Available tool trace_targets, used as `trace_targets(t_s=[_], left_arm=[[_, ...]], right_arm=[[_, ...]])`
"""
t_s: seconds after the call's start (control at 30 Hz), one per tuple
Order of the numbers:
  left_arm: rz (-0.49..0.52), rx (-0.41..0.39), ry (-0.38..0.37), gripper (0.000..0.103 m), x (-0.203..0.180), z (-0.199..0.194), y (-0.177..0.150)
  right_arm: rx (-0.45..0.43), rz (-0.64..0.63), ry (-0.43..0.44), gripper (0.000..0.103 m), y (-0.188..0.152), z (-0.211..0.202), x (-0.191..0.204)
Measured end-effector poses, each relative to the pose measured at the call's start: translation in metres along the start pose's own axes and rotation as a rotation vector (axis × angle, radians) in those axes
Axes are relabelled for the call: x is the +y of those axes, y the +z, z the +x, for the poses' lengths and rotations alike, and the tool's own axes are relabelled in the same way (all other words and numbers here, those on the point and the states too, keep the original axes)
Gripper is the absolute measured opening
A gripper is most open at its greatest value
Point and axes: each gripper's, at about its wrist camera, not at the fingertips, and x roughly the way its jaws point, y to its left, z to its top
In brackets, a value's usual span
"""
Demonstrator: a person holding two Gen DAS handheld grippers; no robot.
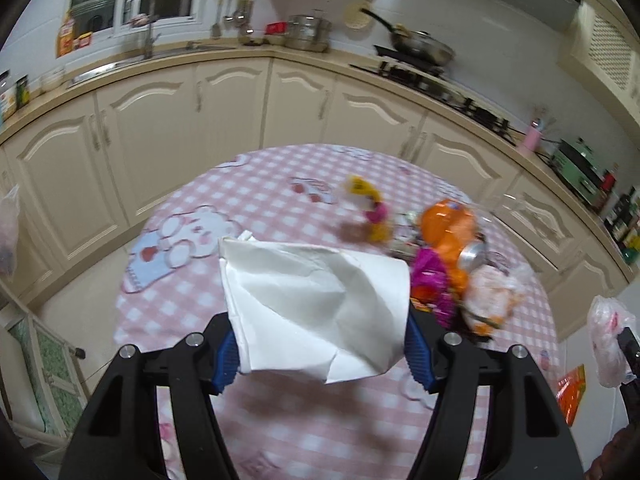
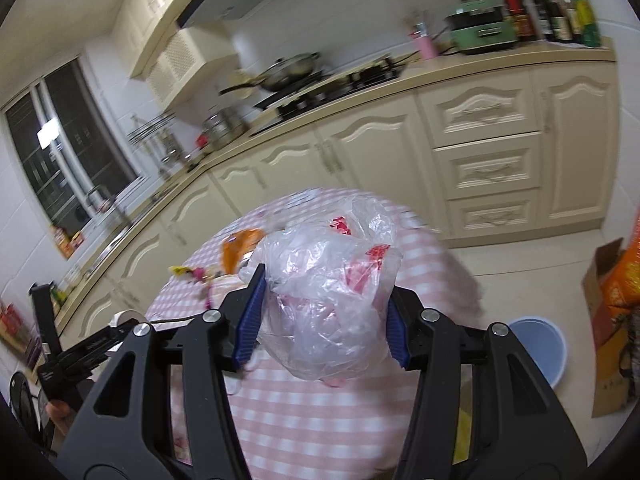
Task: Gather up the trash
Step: 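Carry both items to the blue bucket and open the left tool over it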
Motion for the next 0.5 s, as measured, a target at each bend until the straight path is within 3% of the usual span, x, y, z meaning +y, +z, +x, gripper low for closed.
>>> trace_targets(t_s=[0.5], left_arm=[[0.270, 0.001, -0.217, 0.066, -0.171, -0.024, -0.035]], right_arm=[[-0.100, 0.127, -0.243, 0.052, 0.003, -0.073, -0.116]])
